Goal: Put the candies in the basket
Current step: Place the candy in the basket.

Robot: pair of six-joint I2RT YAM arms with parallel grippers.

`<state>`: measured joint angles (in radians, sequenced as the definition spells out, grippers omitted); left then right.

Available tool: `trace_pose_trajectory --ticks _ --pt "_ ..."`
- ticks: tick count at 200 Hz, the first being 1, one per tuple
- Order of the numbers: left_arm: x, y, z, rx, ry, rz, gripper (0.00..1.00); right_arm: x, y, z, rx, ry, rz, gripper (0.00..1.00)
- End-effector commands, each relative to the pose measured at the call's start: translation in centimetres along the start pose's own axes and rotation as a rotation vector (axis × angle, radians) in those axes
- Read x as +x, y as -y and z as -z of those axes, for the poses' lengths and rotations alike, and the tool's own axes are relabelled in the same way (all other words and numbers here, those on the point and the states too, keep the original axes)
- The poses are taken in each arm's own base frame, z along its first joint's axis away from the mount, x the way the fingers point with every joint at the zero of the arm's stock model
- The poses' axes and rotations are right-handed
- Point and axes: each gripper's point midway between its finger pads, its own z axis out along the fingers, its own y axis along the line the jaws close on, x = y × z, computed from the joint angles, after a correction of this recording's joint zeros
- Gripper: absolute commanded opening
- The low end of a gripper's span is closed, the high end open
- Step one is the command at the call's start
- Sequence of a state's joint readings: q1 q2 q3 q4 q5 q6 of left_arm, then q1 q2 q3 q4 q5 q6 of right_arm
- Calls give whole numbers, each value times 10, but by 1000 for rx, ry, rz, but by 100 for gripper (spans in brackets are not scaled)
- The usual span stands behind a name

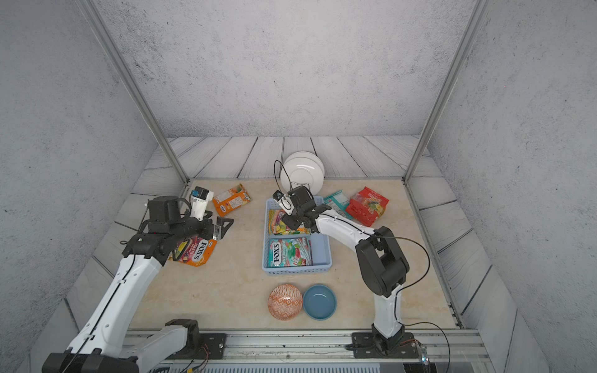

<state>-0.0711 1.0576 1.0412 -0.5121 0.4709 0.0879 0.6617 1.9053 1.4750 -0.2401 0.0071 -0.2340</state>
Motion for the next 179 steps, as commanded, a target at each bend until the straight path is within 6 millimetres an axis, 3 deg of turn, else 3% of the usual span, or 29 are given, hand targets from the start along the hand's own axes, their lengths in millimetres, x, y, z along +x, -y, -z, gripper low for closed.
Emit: trace_pose_trajectory --ticks 1,68,101,126,159,179 --pt "-7 -2 1 -7 15 2 99 7 8 -15 47 -48 -170 68" --pt "-3 -3 0 -10 14 -4 99 64 -2 -75 56 -232 -195 68" --pt "-4 -6 2 -33 15 -8 99 88 -11 -89 41 -294 -234 68" --pt "-2 -11 1 -51 3 -13 99 82 -10 -81 39 -287 -250 68" --pt "-2 -17 -1 -86 3 -29 99 47 -2 -53 40 -204 -255 68" --pt "-1 -23 0 -118 -16 -36 99 24 6 -27 49 -160 -266 69"
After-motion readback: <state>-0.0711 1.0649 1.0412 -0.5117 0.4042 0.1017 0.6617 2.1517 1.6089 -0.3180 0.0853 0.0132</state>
